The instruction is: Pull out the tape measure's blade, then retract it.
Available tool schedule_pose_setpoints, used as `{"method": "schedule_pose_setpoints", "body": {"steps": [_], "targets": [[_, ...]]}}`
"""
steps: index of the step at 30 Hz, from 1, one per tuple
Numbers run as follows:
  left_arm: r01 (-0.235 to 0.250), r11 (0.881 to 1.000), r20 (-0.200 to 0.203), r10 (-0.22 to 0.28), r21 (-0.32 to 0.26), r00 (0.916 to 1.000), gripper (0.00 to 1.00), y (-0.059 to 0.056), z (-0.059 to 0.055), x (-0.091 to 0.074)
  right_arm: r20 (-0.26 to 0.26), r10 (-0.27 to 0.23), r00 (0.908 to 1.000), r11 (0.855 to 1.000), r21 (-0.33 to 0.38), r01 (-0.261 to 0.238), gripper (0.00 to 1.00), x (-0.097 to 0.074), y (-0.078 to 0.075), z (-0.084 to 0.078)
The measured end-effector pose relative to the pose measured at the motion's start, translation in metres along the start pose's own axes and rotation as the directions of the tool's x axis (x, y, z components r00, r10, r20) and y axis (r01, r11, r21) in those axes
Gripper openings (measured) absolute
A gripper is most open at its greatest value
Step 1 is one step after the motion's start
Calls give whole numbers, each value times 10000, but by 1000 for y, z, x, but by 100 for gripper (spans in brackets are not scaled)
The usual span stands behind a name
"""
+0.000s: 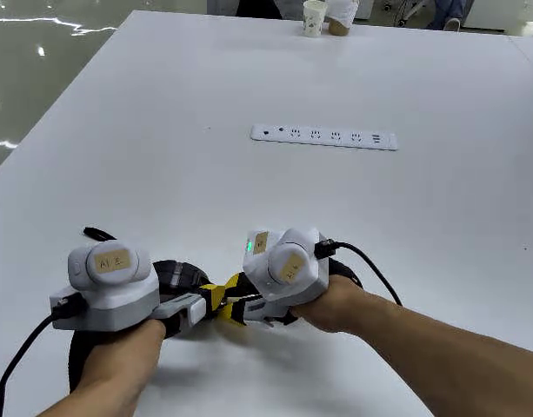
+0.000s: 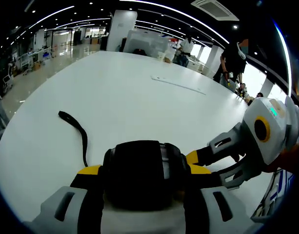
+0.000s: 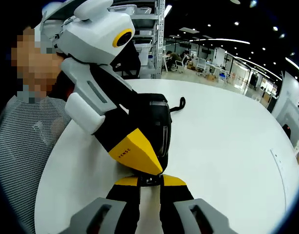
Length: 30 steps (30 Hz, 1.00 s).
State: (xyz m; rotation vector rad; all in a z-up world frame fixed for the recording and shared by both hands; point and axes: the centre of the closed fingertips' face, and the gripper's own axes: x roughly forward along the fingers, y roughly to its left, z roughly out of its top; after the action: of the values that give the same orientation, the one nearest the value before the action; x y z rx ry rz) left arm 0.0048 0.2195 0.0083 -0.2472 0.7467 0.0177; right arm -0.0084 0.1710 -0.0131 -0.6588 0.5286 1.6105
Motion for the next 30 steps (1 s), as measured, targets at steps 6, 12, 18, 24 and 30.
{"method": "schedule_pose_setpoints", "body": {"steps": [6, 12, 18, 24, 30], "targets": [[10, 10000, -30, -10, -3, 10000, 63, 0, 0, 0, -77, 41, 10000, 9999, -136, -42, 12, 1, 0, -1], [30, 10000, -62, -30, -11, 10000, 63, 0, 0, 0, -74, 44, 10000, 9999, -101, -45, 12, 2, 0, 0], [32, 10000, -104, -32, -47, 9999, 64, 0, -1, -1, -106, 82, 9999, 9999, -127, -83, 12, 1, 1, -1], [30, 9999, -115, -32, -124, 9999, 65, 0, -1, -1, -133, 108, 9999, 9999, -106, -110, 12, 0, 0, -2], [54, 9998, -146, -56, -205, 9999, 65, -1, -1, 0, -113, 33, 9999, 10000, -67, -34, 13, -1, 0, -2]]}}
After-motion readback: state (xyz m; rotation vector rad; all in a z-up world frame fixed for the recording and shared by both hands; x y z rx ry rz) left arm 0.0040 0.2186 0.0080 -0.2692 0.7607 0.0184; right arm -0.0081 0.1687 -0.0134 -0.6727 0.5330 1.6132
